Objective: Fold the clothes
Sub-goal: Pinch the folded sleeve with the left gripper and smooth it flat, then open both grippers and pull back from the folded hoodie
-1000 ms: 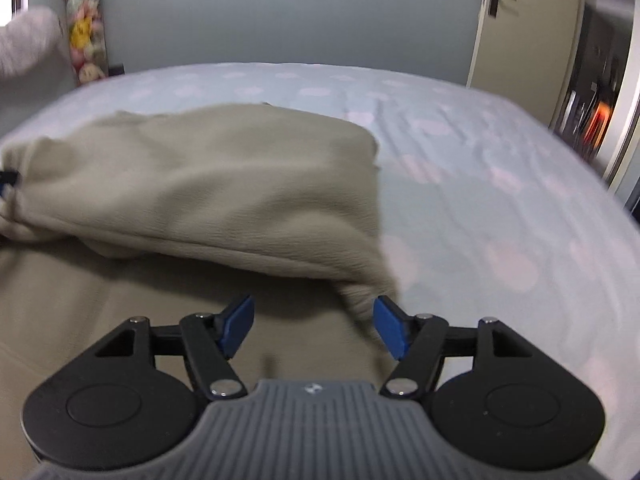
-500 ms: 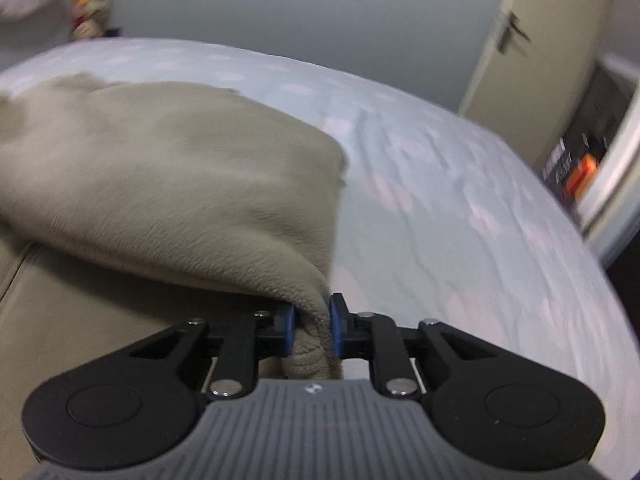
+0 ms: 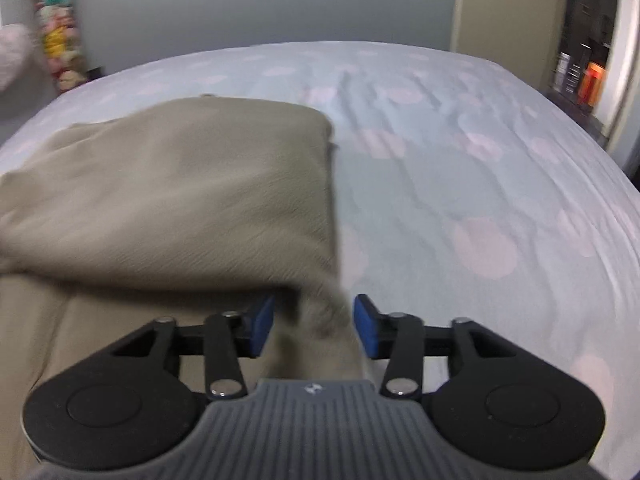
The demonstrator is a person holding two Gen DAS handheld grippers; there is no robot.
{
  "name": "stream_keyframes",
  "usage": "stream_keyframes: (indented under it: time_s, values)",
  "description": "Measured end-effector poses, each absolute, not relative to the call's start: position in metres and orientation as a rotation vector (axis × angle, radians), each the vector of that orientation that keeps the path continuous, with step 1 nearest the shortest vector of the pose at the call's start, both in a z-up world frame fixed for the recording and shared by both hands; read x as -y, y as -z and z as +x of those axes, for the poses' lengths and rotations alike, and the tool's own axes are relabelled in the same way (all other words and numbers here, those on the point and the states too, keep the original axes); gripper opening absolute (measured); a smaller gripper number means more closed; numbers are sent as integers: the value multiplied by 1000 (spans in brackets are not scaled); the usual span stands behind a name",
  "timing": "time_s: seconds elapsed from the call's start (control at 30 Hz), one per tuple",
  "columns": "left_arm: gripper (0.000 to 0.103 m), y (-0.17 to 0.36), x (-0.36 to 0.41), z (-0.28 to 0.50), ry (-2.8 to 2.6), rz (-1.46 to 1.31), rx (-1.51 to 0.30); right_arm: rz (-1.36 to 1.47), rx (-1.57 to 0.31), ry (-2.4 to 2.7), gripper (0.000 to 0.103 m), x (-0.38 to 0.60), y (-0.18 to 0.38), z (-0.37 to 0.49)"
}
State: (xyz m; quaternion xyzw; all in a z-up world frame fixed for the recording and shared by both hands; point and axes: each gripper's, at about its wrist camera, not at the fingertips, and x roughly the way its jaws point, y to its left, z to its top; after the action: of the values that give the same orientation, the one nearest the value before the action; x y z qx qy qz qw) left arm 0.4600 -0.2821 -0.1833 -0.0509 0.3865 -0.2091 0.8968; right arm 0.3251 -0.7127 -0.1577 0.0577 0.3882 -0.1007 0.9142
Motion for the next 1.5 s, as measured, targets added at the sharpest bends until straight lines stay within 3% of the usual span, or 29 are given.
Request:
stream_keyframes:
  time_s: [0.33,0.47,0.53,0.63,0.67,0.7,1.03,1.3,1.5]
  values:
    - [28,152,262,387,430,-8,-963,350,-872,122,57,682,149,220]
    - [28,130,247,345,370,10,-984,450,-803,57,69,669,152,196]
    - [28,117,240,326,346,3,-990,505,-783,20,70,669,159,194]
    - [33,100,245,298,314,46,-986,534,-771,-14,73,668,158,194]
    - [37,94,247,289,304,62,-984,530,-772,-11,81,668,157,194]
    - [39,88,249,280,294,77,-982,528,-769,-17,82,668,157,194]
    - [40,53,262,207,257,66,-904,518,-719,-50,82,666,154,192]
    - [40,36,262,171,273,1,-821,453,-512,-95,82,648,99,144]
    - [40,30,281,155,407,53,-796,309,-573,-190,82,616,64,114]
